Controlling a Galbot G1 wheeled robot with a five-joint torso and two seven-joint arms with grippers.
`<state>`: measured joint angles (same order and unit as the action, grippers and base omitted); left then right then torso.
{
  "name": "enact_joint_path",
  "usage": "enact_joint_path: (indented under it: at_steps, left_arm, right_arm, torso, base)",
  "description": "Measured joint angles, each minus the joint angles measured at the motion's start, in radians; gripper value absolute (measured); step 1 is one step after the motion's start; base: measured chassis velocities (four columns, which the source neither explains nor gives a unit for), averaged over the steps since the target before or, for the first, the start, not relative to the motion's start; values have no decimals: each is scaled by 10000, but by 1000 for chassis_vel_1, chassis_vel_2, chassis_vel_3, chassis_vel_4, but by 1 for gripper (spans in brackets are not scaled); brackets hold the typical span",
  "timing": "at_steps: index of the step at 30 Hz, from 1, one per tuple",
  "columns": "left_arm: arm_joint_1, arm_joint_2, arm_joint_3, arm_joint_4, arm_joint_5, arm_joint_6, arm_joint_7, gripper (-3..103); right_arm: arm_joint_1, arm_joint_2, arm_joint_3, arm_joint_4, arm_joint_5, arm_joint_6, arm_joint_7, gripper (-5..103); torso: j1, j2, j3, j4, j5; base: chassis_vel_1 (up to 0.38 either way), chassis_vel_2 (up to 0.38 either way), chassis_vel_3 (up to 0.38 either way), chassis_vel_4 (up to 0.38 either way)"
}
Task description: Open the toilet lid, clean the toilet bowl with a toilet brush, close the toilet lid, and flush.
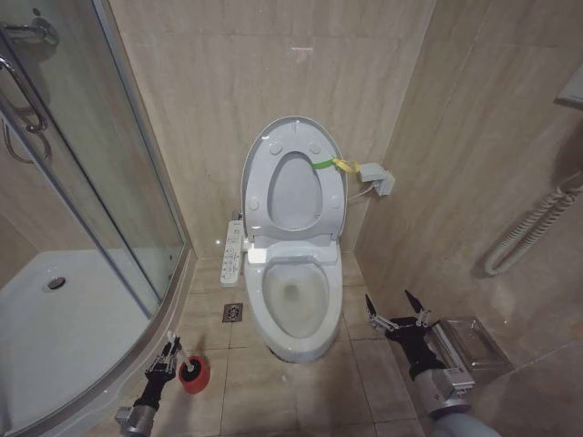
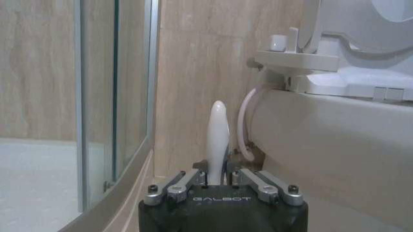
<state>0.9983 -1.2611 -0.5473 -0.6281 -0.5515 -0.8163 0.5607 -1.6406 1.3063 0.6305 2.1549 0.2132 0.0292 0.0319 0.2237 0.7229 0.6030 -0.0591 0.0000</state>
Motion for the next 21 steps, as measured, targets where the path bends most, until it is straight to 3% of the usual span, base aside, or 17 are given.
enact_joint_path:
  at_steps: [14, 15, 21]
  left_arm:
    - [45, -126, 0, 109, 98, 0, -76, 24]
    - [61, -128, 1, 105, 101, 0, -84, 51]
    - [138, -139, 14, -39, 98, 0, -166, 51]
  right_arm:
    - [0, 0, 0, 1, 0, 0, 0, 100]
    - [0, 0, 0, 0, 0, 0, 0, 100]
    - [0, 0, 0, 0, 0, 0, 0, 100]
  torso:
    - [2, 3, 3, 0, -3]
    - [2, 3, 3, 0, -2]
    - [2, 4, 3, 0, -1]
  base:
    - [0, 0, 0, 0]
    - [0, 0, 0, 0]
    - [0, 0, 0, 0]
